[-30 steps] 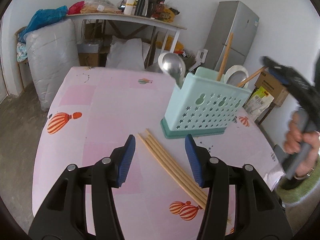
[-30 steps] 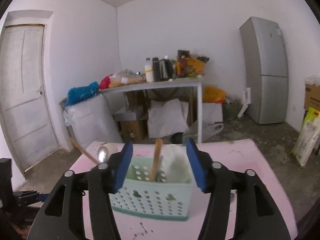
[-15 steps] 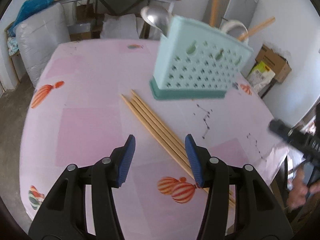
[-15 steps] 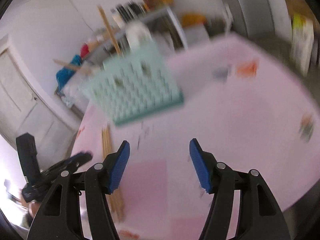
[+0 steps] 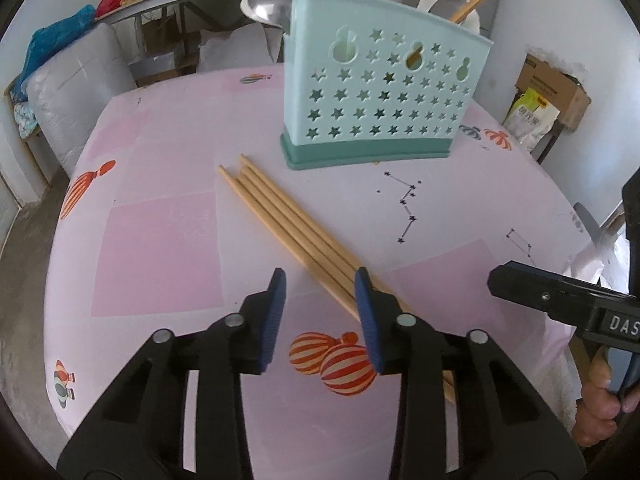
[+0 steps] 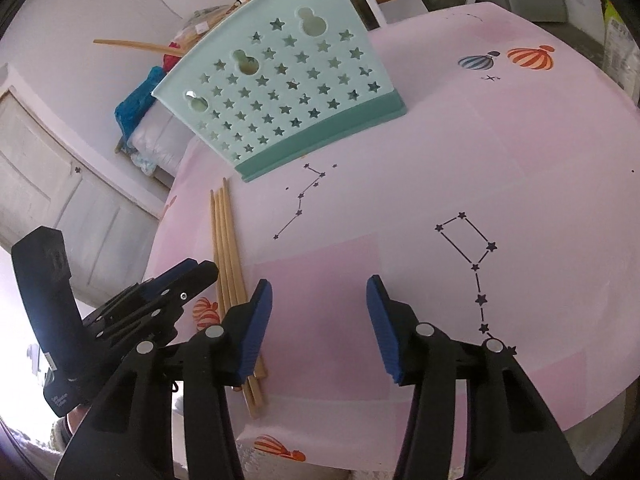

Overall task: Organize utensils
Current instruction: 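Move both open grippers back down to the chopsticks on the table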

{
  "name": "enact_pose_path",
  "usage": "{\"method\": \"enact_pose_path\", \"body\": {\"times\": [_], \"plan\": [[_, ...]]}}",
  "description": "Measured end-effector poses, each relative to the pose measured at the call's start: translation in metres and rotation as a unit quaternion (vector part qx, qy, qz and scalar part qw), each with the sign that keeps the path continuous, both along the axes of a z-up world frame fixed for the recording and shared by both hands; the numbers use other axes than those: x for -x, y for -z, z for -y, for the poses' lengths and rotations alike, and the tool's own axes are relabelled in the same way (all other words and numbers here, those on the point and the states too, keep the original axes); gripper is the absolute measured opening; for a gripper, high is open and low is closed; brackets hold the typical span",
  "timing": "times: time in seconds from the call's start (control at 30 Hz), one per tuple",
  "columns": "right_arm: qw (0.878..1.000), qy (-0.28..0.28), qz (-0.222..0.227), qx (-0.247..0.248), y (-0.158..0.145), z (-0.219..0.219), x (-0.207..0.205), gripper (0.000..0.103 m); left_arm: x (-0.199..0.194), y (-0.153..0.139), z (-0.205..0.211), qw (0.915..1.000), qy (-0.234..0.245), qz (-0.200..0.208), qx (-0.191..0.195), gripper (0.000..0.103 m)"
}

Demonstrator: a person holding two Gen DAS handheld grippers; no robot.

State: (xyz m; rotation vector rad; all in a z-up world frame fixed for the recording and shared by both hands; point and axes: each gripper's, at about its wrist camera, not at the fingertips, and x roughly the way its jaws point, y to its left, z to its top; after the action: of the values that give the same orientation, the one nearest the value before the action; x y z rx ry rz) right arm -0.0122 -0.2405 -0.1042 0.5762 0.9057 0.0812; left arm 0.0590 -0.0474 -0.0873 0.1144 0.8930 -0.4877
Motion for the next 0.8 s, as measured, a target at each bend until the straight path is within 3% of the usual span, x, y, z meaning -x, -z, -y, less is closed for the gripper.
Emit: {"method": "enact_pose_path", "body": {"times": [0.33,0.8], "plan": [[1.000,-0.001,0.003,0.000,0.000,0.005,0.002,0.048,-0.008,0.000,-0.005,0.9996,-0.015,-0.020,0.011,0.027],[1.000,-0.007,0.000,0.013,-0.001,0.002,0.000,0.047,-0.013,0.005,-0.015,0.9992,-0.031,-0.015,-0.022,0.024]]}}
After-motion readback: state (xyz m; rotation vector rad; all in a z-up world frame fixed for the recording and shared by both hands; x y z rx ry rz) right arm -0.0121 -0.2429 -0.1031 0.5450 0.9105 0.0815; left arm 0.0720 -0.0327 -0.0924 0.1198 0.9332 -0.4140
